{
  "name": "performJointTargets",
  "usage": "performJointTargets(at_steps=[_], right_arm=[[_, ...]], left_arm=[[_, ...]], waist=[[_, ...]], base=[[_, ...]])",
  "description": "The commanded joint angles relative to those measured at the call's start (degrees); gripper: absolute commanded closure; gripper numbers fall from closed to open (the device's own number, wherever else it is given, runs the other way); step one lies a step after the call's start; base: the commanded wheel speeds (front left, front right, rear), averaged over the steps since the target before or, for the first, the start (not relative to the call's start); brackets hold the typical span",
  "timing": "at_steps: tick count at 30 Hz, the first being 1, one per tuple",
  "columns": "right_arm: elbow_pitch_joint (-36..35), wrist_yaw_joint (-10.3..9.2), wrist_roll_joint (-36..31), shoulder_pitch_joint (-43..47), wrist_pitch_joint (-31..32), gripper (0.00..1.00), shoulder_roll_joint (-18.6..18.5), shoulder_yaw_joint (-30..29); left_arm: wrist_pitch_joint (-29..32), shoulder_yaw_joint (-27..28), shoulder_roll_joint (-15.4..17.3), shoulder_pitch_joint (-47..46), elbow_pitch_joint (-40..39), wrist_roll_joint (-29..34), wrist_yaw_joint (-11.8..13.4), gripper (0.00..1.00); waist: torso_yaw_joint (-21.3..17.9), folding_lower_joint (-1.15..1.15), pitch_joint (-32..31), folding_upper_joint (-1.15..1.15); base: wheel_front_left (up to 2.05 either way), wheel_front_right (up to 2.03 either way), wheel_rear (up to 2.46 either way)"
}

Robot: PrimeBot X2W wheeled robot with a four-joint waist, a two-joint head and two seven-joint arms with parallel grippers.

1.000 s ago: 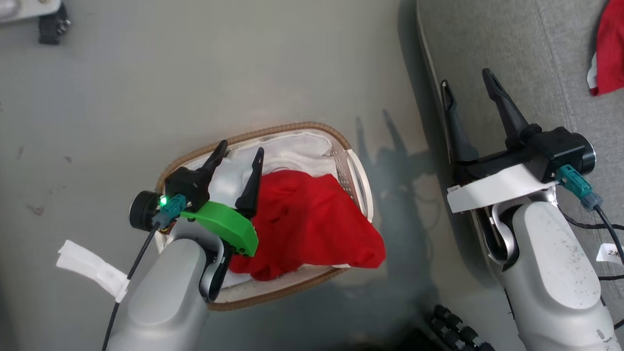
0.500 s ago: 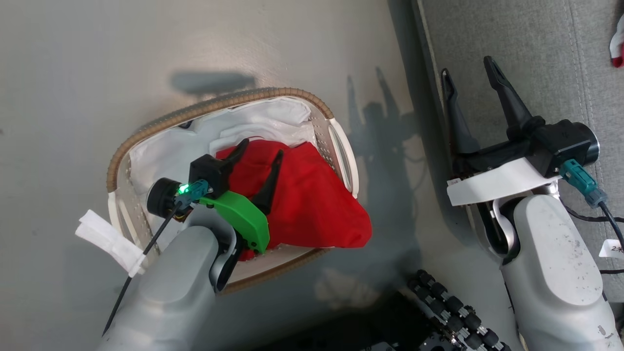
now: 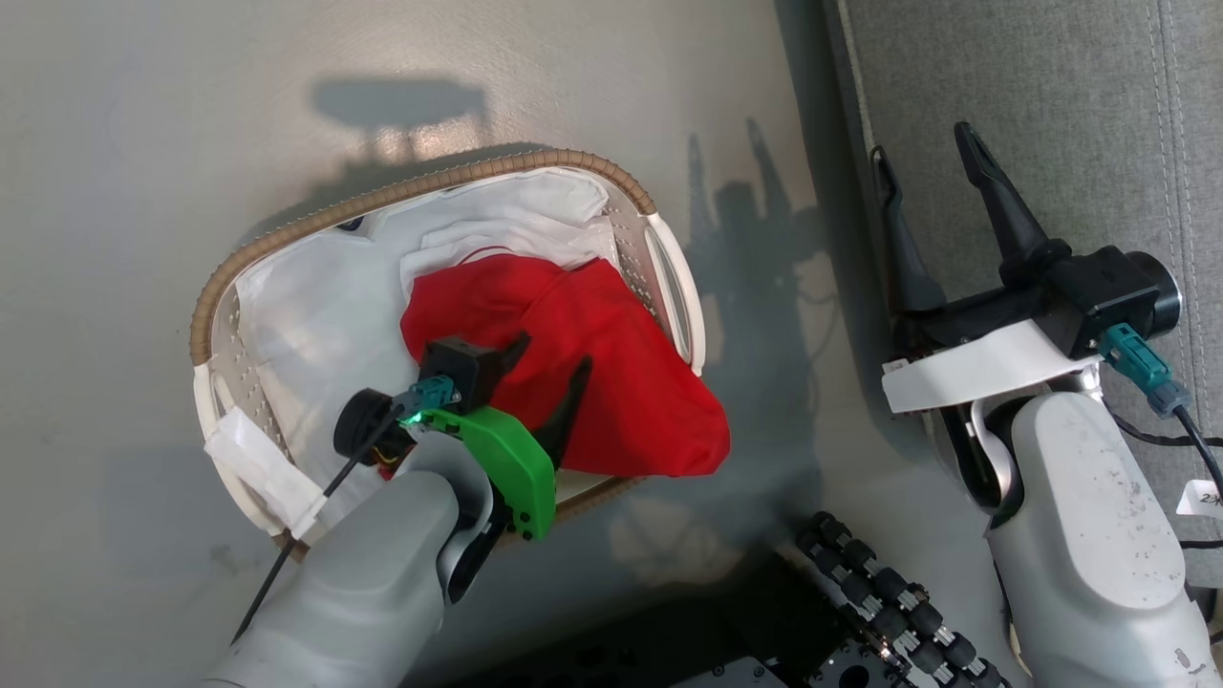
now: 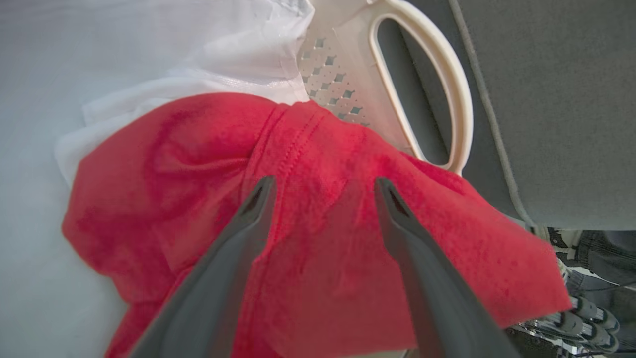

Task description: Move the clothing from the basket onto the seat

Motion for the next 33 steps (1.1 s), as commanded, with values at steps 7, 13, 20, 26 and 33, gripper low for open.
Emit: performJointTargets(at_steps=[7,13,20,26,33], right_arm=[[-0.10,-0.08,-0.45,1.27,-0.01,0.00,-0.14,-0.89],[-0.34,-0.08,-0.98,1.62,-0.01,0.00,-0.15,-1.53],[-0.40,-0.08,-1.20,1.29,-0.01,0.00,-0.15,-1.90],[-0.27,-0.08,-0.27,-0.29,-0.01,0.00,-0.15,-2.04],[2.38,-0.08,1.05,-1.52,-0.01,0.00,-0.15,-1.10]], left_arm=[[0.27,-8.47,-0.12,-2.21,3.39,-7.84,-0.19,0.00],[1.60,-13.17,-0.64,-3.22,4.36,-12.61,-0.19,0.00],[3.86,-15.20,-0.51,-4.16,3.32,-14.78,-0.19,1.00],[2.75,-15.39,0.86,-4.13,2.11,-14.70,-0.19,1.00],[0.38,-15.42,2.35,-0.52,1.28,-13.94,-0.19,1.00]], waist=[[0.21,0.00,0.36,0.00],[0.63,0.00,0.50,0.00],[0.98,0.00,0.28,0.00],[0.43,0.00,-0.80,0.00],[0.20,0.00,-6.44,0.00]], base=[[0.00,0.00,0.00],[0.00,0.00,0.00],[0.00,0.00,0.00],[0.00,0.00,0.00],[0.00,0.00,0.00]])
